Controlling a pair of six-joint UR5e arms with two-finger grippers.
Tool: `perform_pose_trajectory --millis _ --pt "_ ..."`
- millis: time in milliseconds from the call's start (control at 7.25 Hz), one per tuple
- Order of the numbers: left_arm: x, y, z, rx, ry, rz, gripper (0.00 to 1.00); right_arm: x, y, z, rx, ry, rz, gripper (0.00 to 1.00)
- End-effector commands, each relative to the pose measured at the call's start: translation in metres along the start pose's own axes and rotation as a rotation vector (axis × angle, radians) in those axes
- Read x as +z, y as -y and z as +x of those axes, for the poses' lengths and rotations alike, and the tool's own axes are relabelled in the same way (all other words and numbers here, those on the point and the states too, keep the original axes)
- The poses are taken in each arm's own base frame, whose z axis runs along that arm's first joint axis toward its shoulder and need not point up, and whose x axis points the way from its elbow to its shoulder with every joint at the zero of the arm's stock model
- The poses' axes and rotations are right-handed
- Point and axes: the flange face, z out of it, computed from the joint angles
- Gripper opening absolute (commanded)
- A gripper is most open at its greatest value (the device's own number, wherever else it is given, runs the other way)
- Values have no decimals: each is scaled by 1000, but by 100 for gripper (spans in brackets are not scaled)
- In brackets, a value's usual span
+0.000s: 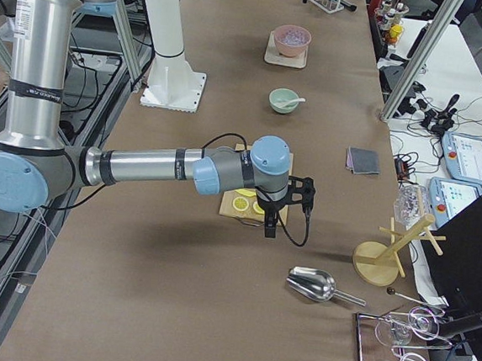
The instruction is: Put spoon and ice into bowl
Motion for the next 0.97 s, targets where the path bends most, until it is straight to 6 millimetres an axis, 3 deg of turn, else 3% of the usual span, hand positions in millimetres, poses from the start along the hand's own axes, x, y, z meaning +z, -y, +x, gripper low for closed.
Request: perform_pose_trajectory --millis 0,138,276,414,552,690,828 --pt "6 -78 -63 -26 11 -56 98 7 -2 28 -52 -34 -24 100" --pt "9 -95 -69 -42 12 -72 98 10 0 43 -71 -41 -27 100" --pt "12 -99 -72 -52 11 -83 98 8 4 47 -73 -41 -22 100" --pt "12 -101 -66 -86 -103 -87 98 7 7 45 -76 -41 -19 100" --pt "15 -128 -75 -144 -230 -100 98 7 7 46 -75 -39 -20 100" --pt "4 -147 -82 -164 -221 -84 98 7 7 46 -75 -39 -20 100" --pt "3 -148 -87 -155 -153 -84 98 8 6 47 -73 -40 -22 100"
